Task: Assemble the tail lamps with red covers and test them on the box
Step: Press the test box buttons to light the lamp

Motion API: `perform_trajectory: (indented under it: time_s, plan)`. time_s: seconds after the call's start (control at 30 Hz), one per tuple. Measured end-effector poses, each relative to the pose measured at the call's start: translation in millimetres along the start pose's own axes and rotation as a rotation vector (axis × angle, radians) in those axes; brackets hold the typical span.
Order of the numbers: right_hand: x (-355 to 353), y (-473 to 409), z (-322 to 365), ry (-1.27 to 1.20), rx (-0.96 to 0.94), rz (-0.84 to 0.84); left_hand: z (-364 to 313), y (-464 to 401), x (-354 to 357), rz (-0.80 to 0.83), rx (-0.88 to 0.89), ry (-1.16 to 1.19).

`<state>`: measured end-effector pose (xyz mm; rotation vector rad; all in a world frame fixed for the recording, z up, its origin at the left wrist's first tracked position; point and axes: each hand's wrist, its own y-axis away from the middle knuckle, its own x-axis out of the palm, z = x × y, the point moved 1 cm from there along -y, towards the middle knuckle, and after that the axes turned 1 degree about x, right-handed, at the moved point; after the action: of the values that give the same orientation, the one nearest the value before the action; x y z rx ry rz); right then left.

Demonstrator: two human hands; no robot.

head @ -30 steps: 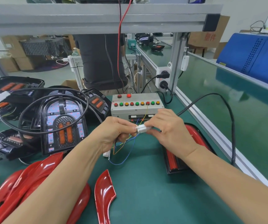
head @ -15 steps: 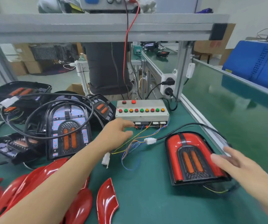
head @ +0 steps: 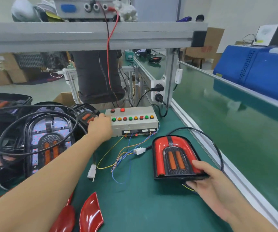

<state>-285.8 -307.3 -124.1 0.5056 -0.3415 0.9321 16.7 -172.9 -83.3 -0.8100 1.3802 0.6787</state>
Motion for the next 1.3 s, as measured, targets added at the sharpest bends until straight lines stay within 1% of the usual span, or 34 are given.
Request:
perform_trajectory:
  time_s: [0.1,0.3,0.43,0.6,0.73,0.83,0.9,0.97,1.07,1.2,1.3]
  plan:
    - [0.3,-3.3,4.3,0.013,0.054,0.003,-0.8,2.3,0.9,-0.065,-0.016,0.024]
    - [5.3,-13.0,5.7,0.052,0.138,-0.004,4.0,8.7,6.3,-0.108,0.027,-0.035]
    - [6.8,-14.5,2.9,0.040,0.135,-0.056,5.8,9.1,11.1,-0.124,0.039,-0.131]
    - [14.2,-16.1,-3.8,0.023,0.105,-0.107,8.0,10.9,10.2,-0.154,0.049,-0.127]
    - [17.0,-15.4,-4.8,0.054,0.075,-0.103,4.4,14.8,8.6,-0.161,0.009,-0.132]
    - [16.1,-16.3,-6.4,0.071,0.065,-0.079,-12.3,19.7,9.2,-0.191,-0.042,-0.139]
    - [15.0,-17.9,-7.1,0.065,0.062,-0.063,-33.7,20.4,11.2,-0.201,-0.003,-0.074]
    - [14.6,-19.4,-6.8,0.044,0.072,-0.053,-59.4,16.8,9.9,-0.174,0.078,-0.004]
    - [13.5,-20.8,-6.2,-0.004,0.080,-0.044,-90.6,8.3,5.5,-0.037,0.138,0.107]
    - [13.1,-21.5,-5.8,-0.008,0.084,-0.044,-106.9,4.6,8.8,0.073,0.111,0.208]
    - [13.8,-21.4,-5.5,0.002,0.095,-0.041,-106.3,8.6,16.8,0.088,0.095,0.230]
